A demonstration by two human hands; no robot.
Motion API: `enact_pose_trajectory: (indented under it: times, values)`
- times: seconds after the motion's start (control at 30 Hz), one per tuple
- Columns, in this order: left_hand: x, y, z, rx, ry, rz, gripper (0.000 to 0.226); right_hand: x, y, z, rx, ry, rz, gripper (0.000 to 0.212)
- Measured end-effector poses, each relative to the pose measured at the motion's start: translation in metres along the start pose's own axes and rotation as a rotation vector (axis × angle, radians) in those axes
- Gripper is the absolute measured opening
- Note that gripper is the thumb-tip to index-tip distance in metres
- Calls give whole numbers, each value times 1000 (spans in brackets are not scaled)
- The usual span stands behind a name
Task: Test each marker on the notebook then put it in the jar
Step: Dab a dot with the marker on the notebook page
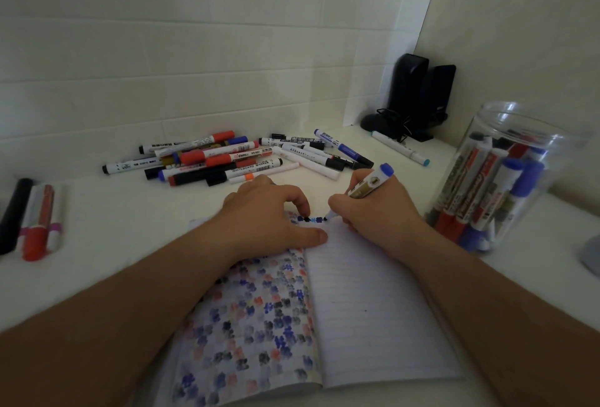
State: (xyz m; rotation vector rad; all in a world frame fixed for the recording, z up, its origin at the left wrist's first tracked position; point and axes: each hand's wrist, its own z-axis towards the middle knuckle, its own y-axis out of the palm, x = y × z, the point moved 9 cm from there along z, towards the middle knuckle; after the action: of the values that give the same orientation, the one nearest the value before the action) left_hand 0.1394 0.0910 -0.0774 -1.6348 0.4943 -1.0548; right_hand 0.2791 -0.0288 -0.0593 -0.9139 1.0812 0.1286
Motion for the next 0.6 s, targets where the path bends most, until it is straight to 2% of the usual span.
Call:
enact_pose_trajectory:
  times: [0.17, 0.33, 0.6]
  values:
    - [1, -1, 0, -3, 0, 2, 53, 0, -1, 1, 6, -5, -2, 24]
    - [1, 0, 0, -8, 2, -5, 54, 6, -3, -1, 6, 48, 138, 23]
    - [1, 0, 0, 1, 12, -1, 53, 1, 3, 1, -23, -9, 11, 21]
